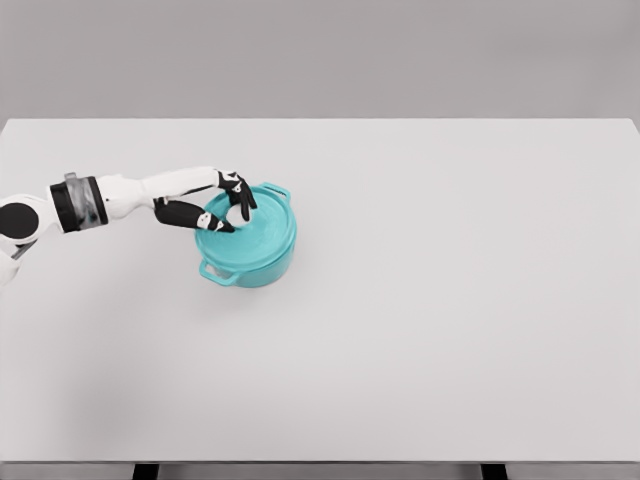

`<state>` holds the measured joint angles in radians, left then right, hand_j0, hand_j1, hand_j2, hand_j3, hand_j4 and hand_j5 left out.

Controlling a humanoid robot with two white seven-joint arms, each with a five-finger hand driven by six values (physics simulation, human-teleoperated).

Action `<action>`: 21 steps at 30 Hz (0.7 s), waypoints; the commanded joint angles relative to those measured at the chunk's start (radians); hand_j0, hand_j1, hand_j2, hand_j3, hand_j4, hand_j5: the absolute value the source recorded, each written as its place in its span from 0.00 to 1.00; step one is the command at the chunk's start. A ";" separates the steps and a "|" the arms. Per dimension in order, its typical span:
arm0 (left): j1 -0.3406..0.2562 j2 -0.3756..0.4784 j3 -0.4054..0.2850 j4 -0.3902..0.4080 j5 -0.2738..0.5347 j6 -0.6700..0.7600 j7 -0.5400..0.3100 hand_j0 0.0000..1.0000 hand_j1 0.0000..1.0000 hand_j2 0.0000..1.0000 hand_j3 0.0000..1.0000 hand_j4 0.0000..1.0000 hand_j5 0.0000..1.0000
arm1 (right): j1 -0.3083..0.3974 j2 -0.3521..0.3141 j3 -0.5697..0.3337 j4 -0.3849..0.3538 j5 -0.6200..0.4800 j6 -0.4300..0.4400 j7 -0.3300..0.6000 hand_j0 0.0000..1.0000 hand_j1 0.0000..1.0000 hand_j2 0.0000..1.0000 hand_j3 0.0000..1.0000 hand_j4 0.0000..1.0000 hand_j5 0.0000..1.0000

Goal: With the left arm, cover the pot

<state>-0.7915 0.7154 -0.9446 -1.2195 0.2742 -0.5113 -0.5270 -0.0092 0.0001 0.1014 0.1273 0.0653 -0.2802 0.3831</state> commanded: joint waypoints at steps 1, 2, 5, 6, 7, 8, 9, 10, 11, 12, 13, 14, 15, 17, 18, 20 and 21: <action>0.000 -0.001 0.001 0.000 0.007 0.002 0.002 0.42 0.42 0.42 0.42 0.42 0.42 | 0.000 0.000 0.000 0.000 0.001 0.000 0.000 1.00 1.00 1.00 1.00 1.00 1.00; 0.000 -0.001 0.001 0.000 0.007 0.002 0.002 0.44 0.44 0.44 0.44 0.44 0.44 | 0.000 0.000 0.000 0.000 0.001 0.000 0.000 1.00 1.00 1.00 1.00 1.00 1.00; -0.002 -0.001 0.001 0.000 0.007 0.002 0.002 0.78 0.78 0.78 0.78 0.78 0.78 | 0.000 0.000 0.000 0.000 0.001 0.000 0.000 1.00 1.00 1.00 1.00 1.00 1.00; -0.002 -0.001 0.001 0.000 0.007 0.002 0.002 0.98 0.98 0.98 0.98 0.98 0.98 | 0.000 0.000 0.000 0.000 0.001 0.000 0.000 1.00 1.00 1.00 1.00 1.00 1.00; -0.002 -0.001 0.001 0.000 0.007 0.002 0.002 1.00 1.00 1.00 1.00 1.00 1.00 | 0.000 0.000 0.000 0.000 0.001 0.000 0.000 1.00 1.00 1.00 1.00 1.00 1.00; -0.003 -0.001 0.003 0.000 0.007 0.002 0.002 1.00 1.00 1.00 1.00 1.00 1.00 | 0.000 0.000 0.000 0.000 0.001 0.000 0.000 1.00 1.00 1.00 1.00 1.00 1.00; -0.003 -0.001 0.001 0.000 0.007 0.002 0.002 1.00 1.00 1.00 1.00 1.00 1.00 | 0.000 0.000 0.000 0.000 0.001 0.000 0.000 1.00 1.00 1.00 1.00 1.00 1.00; -0.003 -0.001 0.003 0.000 0.007 0.002 0.004 1.00 1.00 1.00 1.00 1.00 1.00 | 0.000 0.000 0.000 0.000 0.001 0.000 0.000 1.00 1.00 1.00 1.00 1.00 1.00; -0.003 -0.001 0.003 0.000 0.007 0.002 0.010 1.00 1.00 1.00 1.00 1.00 1.00 | 0.000 0.000 0.000 0.000 0.001 0.000 0.000 1.00 1.00 1.00 1.00 1.00 1.00; -0.003 -0.001 0.001 0.001 0.007 0.002 0.016 1.00 1.00 1.00 1.00 1.00 1.00 | 0.000 0.000 0.000 0.000 0.001 0.000 0.000 1.00 1.00 1.00 1.00 1.00 1.00; -0.003 -0.001 0.003 0.001 0.007 0.001 0.016 1.00 1.00 1.00 1.00 1.00 1.00 | 0.000 0.000 0.000 -0.002 0.001 0.000 0.000 1.00 1.00 1.00 1.00 1.00 1.00; -0.003 -0.002 0.003 0.001 0.007 0.001 0.016 1.00 1.00 1.00 1.00 1.00 1.00 | 0.000 0.000 0.000 0.000 0.001 0.000 0.000 1.00 1.00 1.00 1.00 1.00 1.00; -0.003 -0.001 0.006 0.000 0.007 -0.003 0.016 1.00 1.00 1.00 1.00 1.00 1.00 | 0.000 0.000 0.000 0.000 0.001 0.000 0.000 1.00 1.00 1.00 1.00 1.00 1.00; -0.017 0.015 0.009 -0.005 0.023 -0.010 0.013 1.00 1.00 1.00 1.00 1.00 1.00 | 0.000 0.000 0.000 -0.002 0.001 0.000 0.000 1.00 1.00 1.00 1.00 1.00 1.00; -0.023 0.044 0.009 -0.026 0.046 -0.010 0.010 1.00 1.00 1.00 1.00 1.00 1.00 | 0.000 0.000 0.000 0.000 0.001 0.000 0.000 1.00 1.00 1.00 1.00 1.00 1.00; -0.021 0.128 0.010 -0.118 0.131 -0.010 0.012 1.00 1.00 1.00 1.00 1.00 1.00 | 0.000 0.000 0.000 0.000 0.001 0.000 0.000 1.00 1.00 1.00 1.00 1.00 1.00; -0.015 0.177 0.016 -0.158 0.140 -0.012 0.012 1.00 1.00 1.00 1.00 1.00 1.00 | 0.000 0.000 0.000 0.000 0.001 0.000 0.000 1.00 1.00 1.00 1.00 1.00 1.00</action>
<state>-0.8008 0.8265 -0.9343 -1.3119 0.3614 -0.5228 -0.5158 -0.0092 0.0001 0.1014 0.1272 0.0654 -0.2801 0.3831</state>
